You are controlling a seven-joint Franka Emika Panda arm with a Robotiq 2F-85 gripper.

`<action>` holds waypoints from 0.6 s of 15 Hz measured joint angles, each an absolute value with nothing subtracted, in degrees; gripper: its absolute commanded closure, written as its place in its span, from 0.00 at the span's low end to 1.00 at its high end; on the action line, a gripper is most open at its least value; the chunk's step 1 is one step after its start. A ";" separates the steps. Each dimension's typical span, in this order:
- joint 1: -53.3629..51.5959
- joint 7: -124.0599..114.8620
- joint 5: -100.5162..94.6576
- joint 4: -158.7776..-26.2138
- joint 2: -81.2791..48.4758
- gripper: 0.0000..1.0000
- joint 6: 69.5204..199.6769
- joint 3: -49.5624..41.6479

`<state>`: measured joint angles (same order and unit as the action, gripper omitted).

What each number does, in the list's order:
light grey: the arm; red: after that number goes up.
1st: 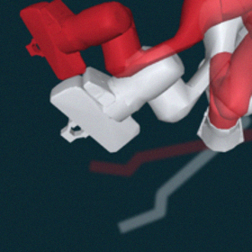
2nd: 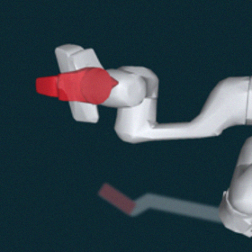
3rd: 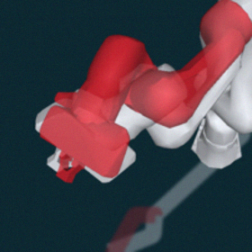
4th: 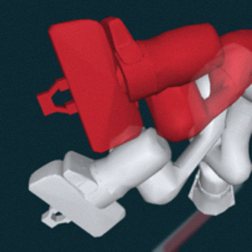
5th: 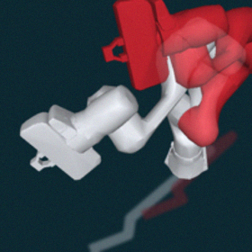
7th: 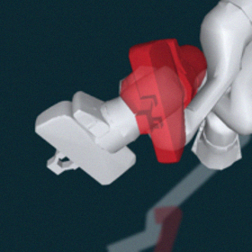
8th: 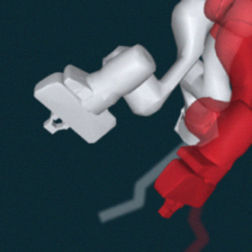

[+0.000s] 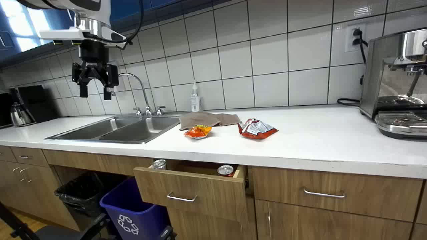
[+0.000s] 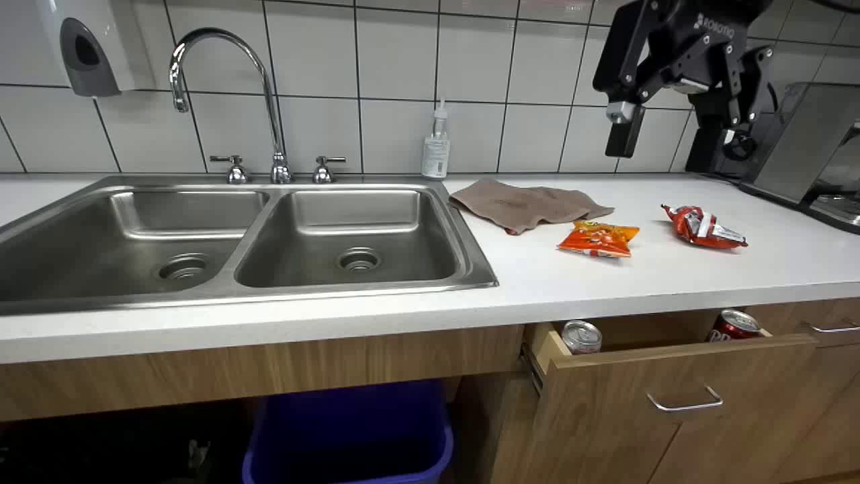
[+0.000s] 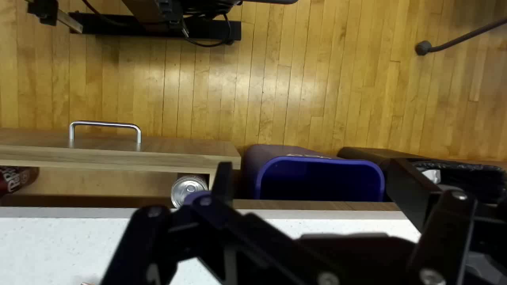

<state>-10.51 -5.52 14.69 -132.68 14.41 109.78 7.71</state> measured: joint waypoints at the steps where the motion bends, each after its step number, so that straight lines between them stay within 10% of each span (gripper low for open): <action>1: -10.51 -5.52 14.69 -132.68 14.35 0.00 109.78 7.71; 9: -10.51 -5.51 14.58 -133.06 14.09 0.00 110.69 7.72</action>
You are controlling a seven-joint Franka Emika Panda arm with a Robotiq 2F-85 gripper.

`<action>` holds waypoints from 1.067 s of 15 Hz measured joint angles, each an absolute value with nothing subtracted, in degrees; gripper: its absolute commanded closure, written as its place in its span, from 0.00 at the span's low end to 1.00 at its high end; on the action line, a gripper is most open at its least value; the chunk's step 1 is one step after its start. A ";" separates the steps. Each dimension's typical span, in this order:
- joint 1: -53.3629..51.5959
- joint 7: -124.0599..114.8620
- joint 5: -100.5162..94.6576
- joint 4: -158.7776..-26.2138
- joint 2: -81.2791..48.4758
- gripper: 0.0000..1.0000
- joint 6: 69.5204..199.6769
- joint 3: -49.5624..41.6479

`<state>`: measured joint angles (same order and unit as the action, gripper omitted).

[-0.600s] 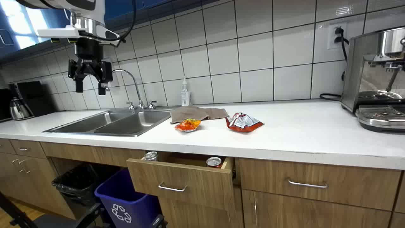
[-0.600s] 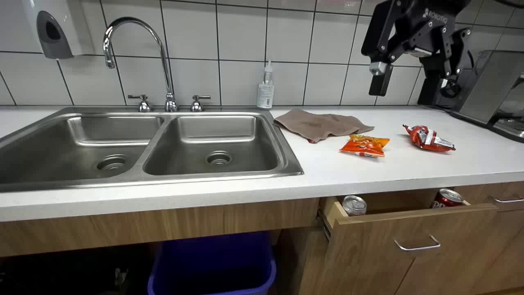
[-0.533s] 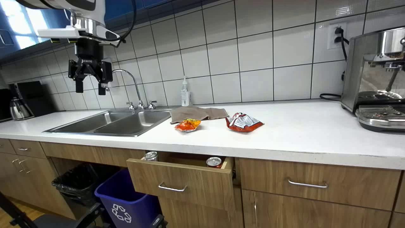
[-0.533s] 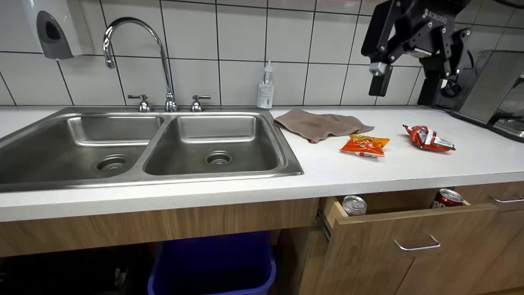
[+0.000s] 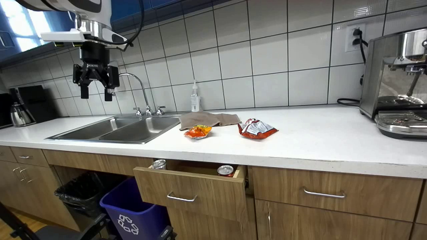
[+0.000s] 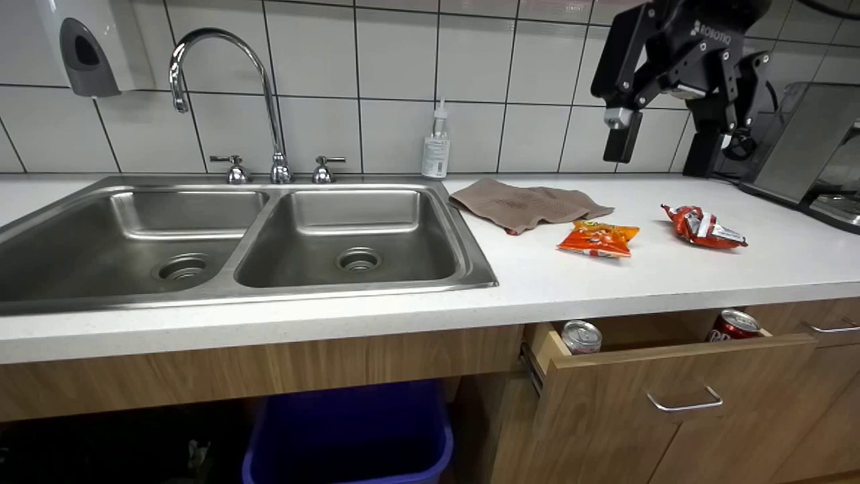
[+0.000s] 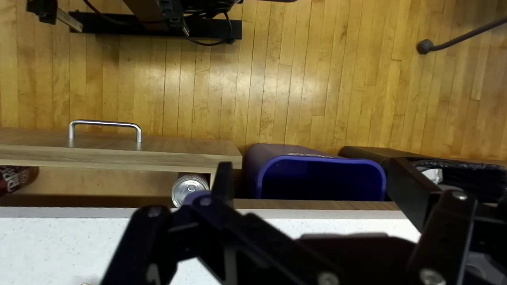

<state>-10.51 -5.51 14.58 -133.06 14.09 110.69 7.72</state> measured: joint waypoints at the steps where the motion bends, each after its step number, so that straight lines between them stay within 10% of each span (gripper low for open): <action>1: -10.51 -5.51 14.54 -133.39 14.03 0.00 111.70 7.72; 16: -10.33 -5.52 8.17 -142.07 14.09 0.00 129.73 7.75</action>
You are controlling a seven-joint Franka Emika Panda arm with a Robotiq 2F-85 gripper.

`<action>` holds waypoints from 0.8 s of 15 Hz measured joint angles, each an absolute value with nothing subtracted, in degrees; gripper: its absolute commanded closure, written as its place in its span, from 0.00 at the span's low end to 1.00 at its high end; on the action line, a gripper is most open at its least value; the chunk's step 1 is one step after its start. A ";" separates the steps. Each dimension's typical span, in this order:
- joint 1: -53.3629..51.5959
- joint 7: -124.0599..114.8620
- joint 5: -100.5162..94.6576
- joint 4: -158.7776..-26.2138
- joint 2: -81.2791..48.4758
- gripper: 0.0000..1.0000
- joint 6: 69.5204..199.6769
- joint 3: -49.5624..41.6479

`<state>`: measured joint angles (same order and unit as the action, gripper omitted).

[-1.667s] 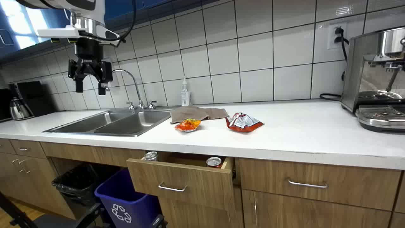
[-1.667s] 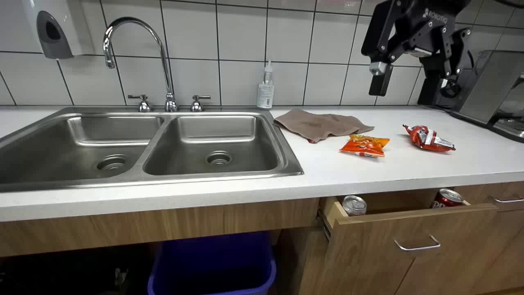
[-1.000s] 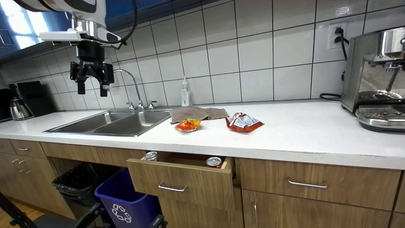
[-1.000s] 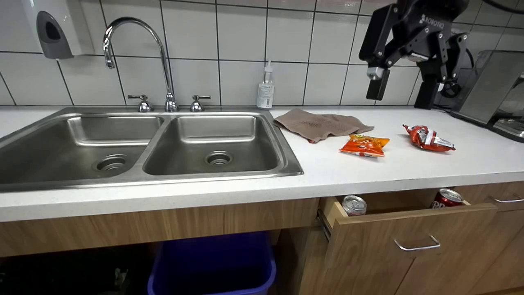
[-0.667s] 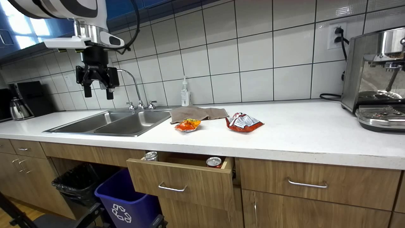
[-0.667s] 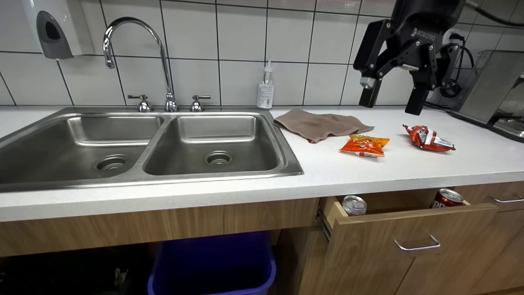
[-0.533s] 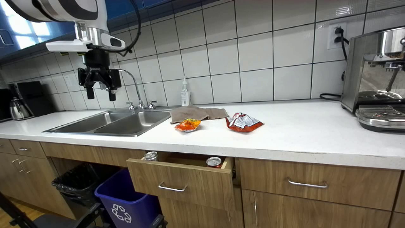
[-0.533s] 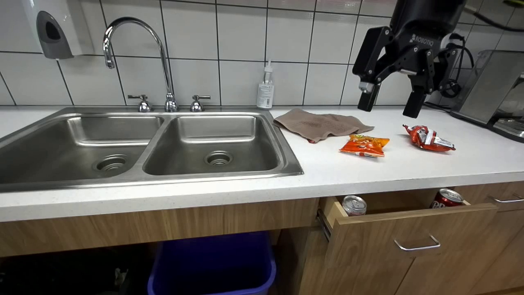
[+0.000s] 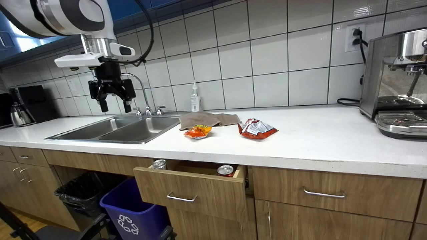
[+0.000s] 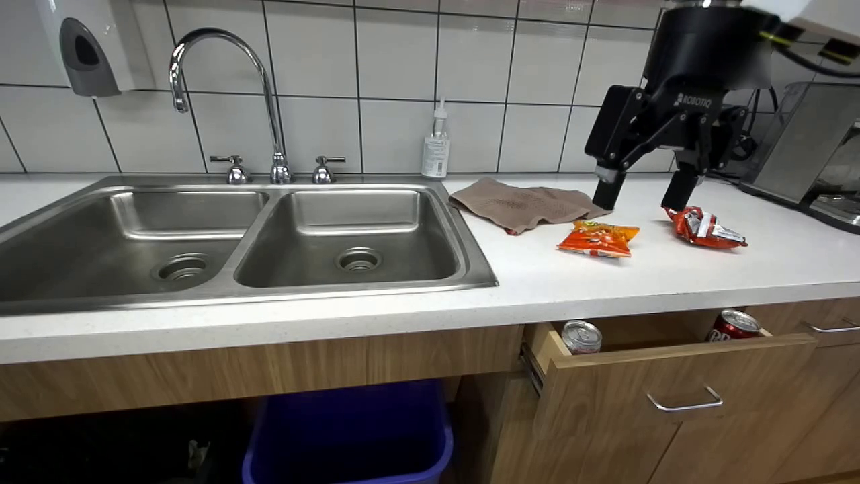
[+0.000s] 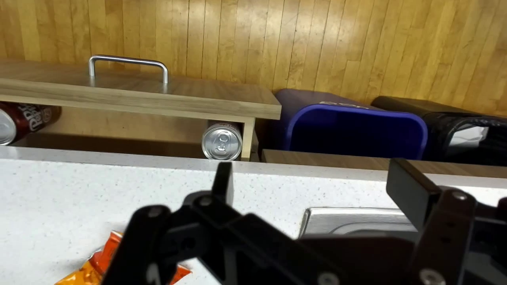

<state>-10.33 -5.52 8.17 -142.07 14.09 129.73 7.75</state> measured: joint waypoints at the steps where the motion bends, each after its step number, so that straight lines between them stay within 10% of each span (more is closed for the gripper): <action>1: -10.26 -5.54 7.49 -142.80 14.13 0.00 130.77 7.75; 12: -7.18 -5.95 3.60 -150.68 14.41 0.00 140.85 7.30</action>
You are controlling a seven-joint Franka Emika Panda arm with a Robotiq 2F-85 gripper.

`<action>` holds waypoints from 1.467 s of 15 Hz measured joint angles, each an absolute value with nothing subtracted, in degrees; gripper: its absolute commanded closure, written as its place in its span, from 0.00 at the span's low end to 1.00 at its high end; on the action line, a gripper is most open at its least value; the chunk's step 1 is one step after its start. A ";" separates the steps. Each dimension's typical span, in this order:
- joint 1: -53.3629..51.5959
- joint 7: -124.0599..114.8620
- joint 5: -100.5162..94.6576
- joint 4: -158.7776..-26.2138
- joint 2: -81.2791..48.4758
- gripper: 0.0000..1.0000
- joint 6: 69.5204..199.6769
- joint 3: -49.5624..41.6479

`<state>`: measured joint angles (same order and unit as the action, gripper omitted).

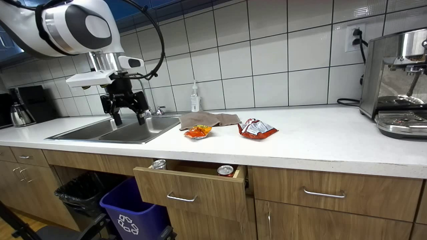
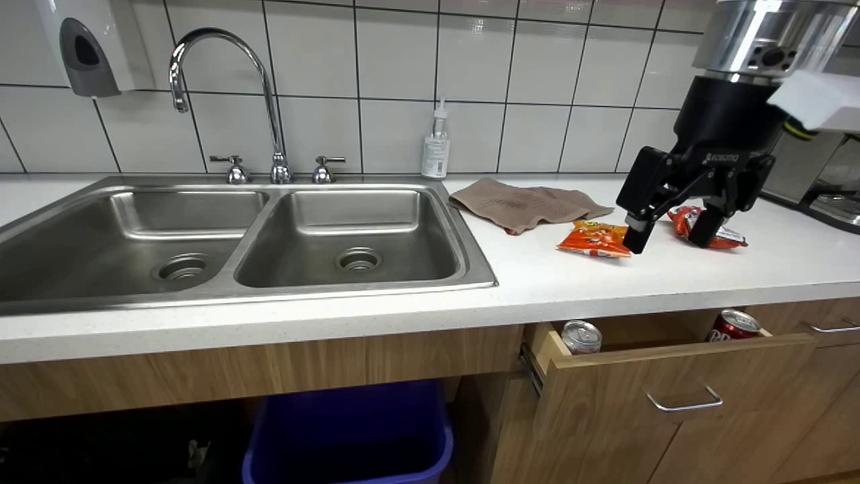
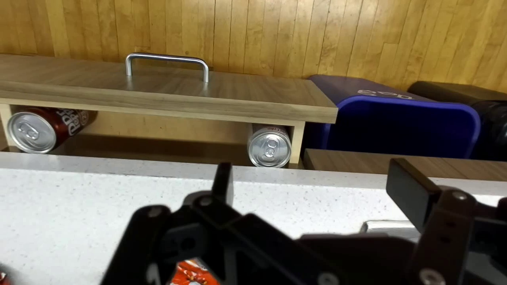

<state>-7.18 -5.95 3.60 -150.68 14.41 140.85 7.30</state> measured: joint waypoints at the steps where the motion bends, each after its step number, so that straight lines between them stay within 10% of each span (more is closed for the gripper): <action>1: -6.84 -6.02 3.60 -151.34 14.42 0.00 141.78 7.07; 22: 0.41 -9.90 3.00 -159.16 10.99 0.00 157.52 2.98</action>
<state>0.41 -9.90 3.00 -159.16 10.99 157.52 2.98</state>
